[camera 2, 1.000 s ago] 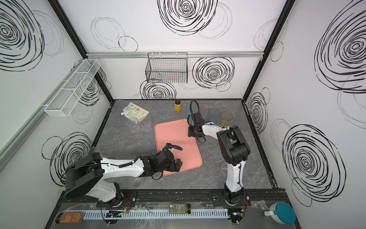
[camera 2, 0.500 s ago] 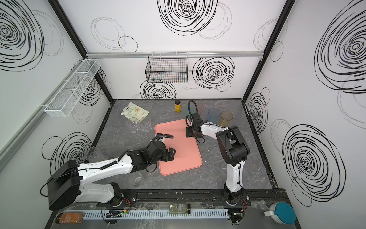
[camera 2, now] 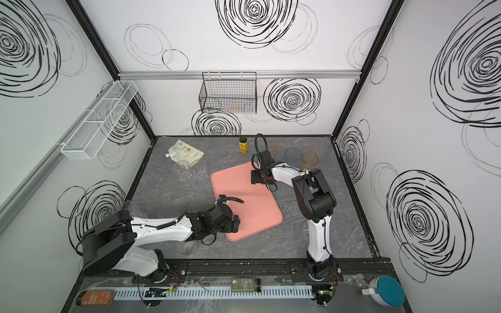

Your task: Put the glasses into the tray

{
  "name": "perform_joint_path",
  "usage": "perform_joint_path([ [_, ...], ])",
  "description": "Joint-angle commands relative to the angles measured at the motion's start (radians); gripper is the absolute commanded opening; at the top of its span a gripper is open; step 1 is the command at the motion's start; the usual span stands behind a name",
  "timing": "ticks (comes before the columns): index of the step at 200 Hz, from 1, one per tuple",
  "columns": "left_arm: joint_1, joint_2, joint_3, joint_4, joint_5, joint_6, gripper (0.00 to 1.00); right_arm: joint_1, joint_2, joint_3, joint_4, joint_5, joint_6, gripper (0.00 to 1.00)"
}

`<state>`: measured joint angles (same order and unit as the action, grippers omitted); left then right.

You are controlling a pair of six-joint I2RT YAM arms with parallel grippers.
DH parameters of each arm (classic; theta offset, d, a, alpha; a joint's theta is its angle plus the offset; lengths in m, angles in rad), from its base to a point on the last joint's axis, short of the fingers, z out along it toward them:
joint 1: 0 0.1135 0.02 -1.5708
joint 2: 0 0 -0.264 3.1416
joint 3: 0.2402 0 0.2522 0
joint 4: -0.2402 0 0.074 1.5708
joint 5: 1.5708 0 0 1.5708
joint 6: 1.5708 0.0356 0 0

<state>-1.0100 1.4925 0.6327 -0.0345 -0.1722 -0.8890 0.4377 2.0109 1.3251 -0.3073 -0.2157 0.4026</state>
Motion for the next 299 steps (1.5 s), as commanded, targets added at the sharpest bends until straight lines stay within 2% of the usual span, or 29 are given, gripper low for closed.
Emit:
perform_joint_path([
  [1, -0.068, 0.104, 0.102, 0.173, 0.125, -0.052, 0.96, 0.029, 0.044, 0.036, -0.071, -0.046, -0.009, 0.78],
  [38, -0.116, 0.249, 0.253, 0.233, 0.146, -0.046, 0.96, 0.049, 0.052, 0.054, -0.093, -0.022, -0.038, 0.78],
  [84, -0.079, 0.338, 0.375, 0.254, 0.156, -0.014, 0.96, 0.046, 0.069, 0.144, -0.151, 0.014, -0.079, 0.78],
  [110, -0.073, 0.272, 0.382, 0.190, 0.126, 0.040, 0.96, 0.047, 0.011, 0.151, -0.170, 0.063, -0.079, 0.79],
  [141, -0.070, 0.118, 0.270, 0.131, 0.096, 0.084, 0.96, 0.041, -0.099, 0.081, -0.160, 0.143, -0.056, 0.80],
  [159, -0.051, 0.030, 0.218, 0.101, 0.088, 0.105, 0.96, 0.027, -0.182, 0.017, -0.138, 0.152, -0.029, 0.80],
  [185, 0.034, -0.070, 0.187, 0.051, 0.083, 0.146, 0.96, 0.003, -0.325, -0.083, -0.146, 0.186, 0.020, 0.80],
  [213, 0.224, -0.101, 0.184, 0.028, 0.063, 0.202, 0.96, -0.110, -0.485, -0.224, -0.161, 0.157, 0.070, 0.81],
  [244, 0.385, -0.015, 0.209, 0.046, 0.022, 0.198, 0.96, -0.265, -0.628, -0.370, -0.129, 0.138, 0.108, 0.83],
  [269, 0.440, 0.097, 0.252, 0.096, 0.043, 0.179, 0.96, -0.389, -0.684, -0.489, -0.042, 0.039, 0.164, 0.84],
  [299, 0.468, 0.205, 0.316, 0.112, 0.087, 0.190, 0.96, -0.466, -0.663, -0.580, 0.057, -0.070, 0.199, 0.84],
])
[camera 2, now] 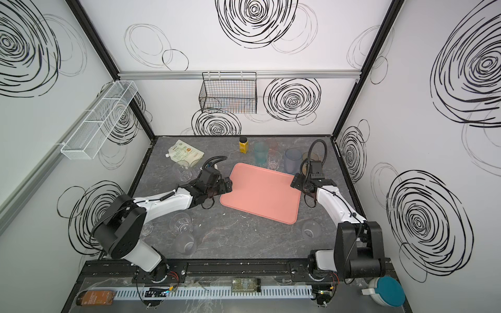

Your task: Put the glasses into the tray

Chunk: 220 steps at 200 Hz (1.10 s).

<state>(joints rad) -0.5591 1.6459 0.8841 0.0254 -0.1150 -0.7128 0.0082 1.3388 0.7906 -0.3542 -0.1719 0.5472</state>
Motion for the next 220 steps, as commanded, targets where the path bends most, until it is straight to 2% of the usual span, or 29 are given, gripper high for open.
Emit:
perform_joint_path([
  [1, 0.018, 0.054, 0.066, 0.052, 0.032, 0.013, 0.96, -0.037, 0.011, -0.046, 0.106, -0.117, 0.055, 0.84],
  [56, 0.025, 0.137, 0.014, 0.175, 0.107, -0.036, 0.96, -0.037, 0.099, -0.081, 0.164, -0.165, 0.056, 0.83],
  [94, -0.021, 0.155, -0.019, 0.203, 0.136, -0.055, 0.96, -0.037, 0.127, -0.104, 0.186, -0.166, 0.051, 0.82],
  [168, -0.160, -0.028, -0.237, 0.280, 0.172, -0.133, 0.96, -0.025, 0.129, -0.123, 0.175, -0.123, -0.002, 0.82],
  [196, -0.177, -0.129, -0.301, 0.260, 0.164, -0.151, 0.96, 0.051, 0.151, -0.119, 0.168, -0.100, -0.004, 0.82],
  [220, -0.158, -0.200, -0.330, 0.208, 0.138, -0.119, 0.96, 0.136, 0.159, -0.115, 0.184, -0.060, 0.031, 0.82],
])
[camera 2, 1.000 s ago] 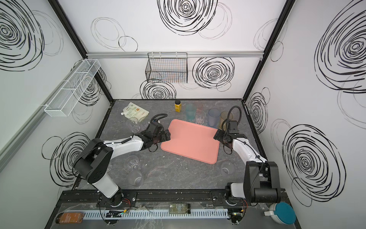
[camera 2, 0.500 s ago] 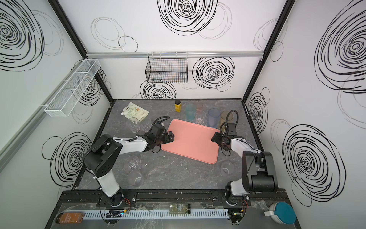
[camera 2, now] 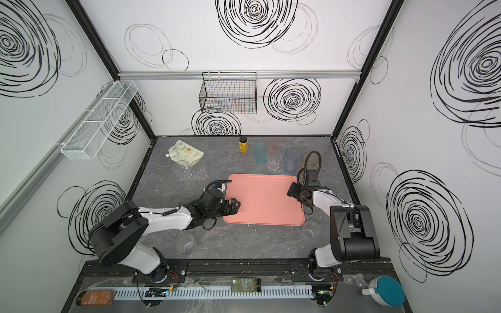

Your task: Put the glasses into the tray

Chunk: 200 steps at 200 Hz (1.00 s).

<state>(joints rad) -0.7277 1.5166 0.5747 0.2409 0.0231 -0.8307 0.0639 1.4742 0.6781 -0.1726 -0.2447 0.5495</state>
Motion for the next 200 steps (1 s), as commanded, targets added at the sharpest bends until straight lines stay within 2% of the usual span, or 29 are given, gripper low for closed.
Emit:
perform_joint_path([
  [1, 0.013, -0.074, -0.022, -0.009, -0.001, 0.001, 0.96, 0.083, 0.023, -0.002, 0.003, 0.015, 0.030, 0.82],
  [18, 0.067, -0.105, -0.079, -0.005, -0.007, 0.015, 0.96, 0.137, 0.044, 0.025, 0.010, 0.035, 0.049, 0.82],
  [38, 0.120, -0.112, -0.118, 0.011, 0.038, 0.009, 0.96, 0.180, 0.090, 0.078, 0.005, 0.030, 0.058, 0.81],
  [92, 0.108, -0.148, -0.085, -0.043, -0.012, 0.023, 0.96, 0.194, 0.128, 0.144, -0.019, 0.074, 0.045, 0.82],
  [132, 0.122, -0.263, -0.025, -0.207, -0.116, 0.058, 0.96, 0.174, 0.040, 0.190, -0.131, 0.163, -0.025, 0.88],
  [166, 0.143, -0.363, 0.058, -0.330, -0.150, 0.111, 0.96, 0.165, -0.049, 0.263, -0.254, 0.186, -0.065, 0.88],
  [200, 0.144, -0.456, 0.153, -0.424, -0.241, 0.238, 0.96, 0.137, -0.130, 0.354, -0.322, 0.238, -0.095, 0.85],
])
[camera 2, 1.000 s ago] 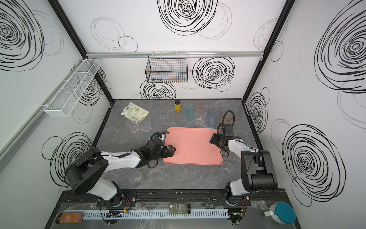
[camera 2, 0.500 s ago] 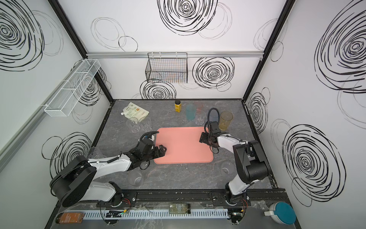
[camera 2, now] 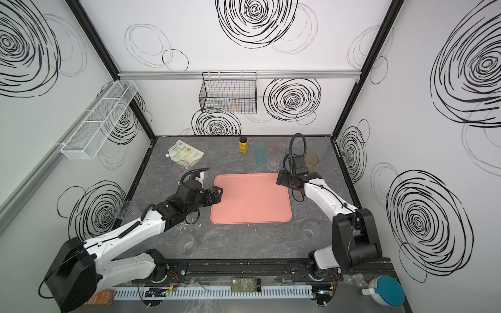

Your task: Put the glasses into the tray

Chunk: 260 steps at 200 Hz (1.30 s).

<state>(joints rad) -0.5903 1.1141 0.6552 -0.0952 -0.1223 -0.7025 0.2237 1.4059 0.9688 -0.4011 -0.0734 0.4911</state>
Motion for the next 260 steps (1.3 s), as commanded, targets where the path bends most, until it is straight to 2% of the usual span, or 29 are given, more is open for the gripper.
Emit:
perform_joint_path([
  [1, 0.007, -0.056, 0.075, -0.089, -0.097, 0.115, 0.96, -0.024, -0.064, 0.067, -0.092, 0.067, -0.037, 0.85],
  [18, 0.004, -0.087, 0.109, -0.086, -0.137, 0.187, 0.96, -0.058, -0.097, 0.087, -0.061, 0.071, -0.072, 0.84],
  [55, -0.023, -0.133, 0.106, 0.026, -0.199, 0.305, 0.96, -0.190, -0.129, 0.134, -0.003, 0.103, -0.043, 0.78],
  [110, -0.127, -0.074, 0.074, 0.168, -0.210, 0.332, 0.96, -0.343, -0.056, 0.149, 0.109, 0.043, 0.042, 0.65],
  [149, -0.153, -0.015, 0.066, 0.207, -0.213, 0.372, 0.96, -0.386, 0.023, 0.134, 0.192, -0.015, 0.085, 0.54],
  [208, -0.108, -0.004, 0.034, 0.269, -0.203, 0.408, 0.96, -0.391, 0.136, 0.165, 0.197, -0.026, 0.110, 0.38],
  [260, -0.105, -0.002, 0.010, 0.292, -0.200, 0.408, 0.96, -0.391, 0.207, 0.195, 0.199, -0.026, 0.112, 0.29],
])
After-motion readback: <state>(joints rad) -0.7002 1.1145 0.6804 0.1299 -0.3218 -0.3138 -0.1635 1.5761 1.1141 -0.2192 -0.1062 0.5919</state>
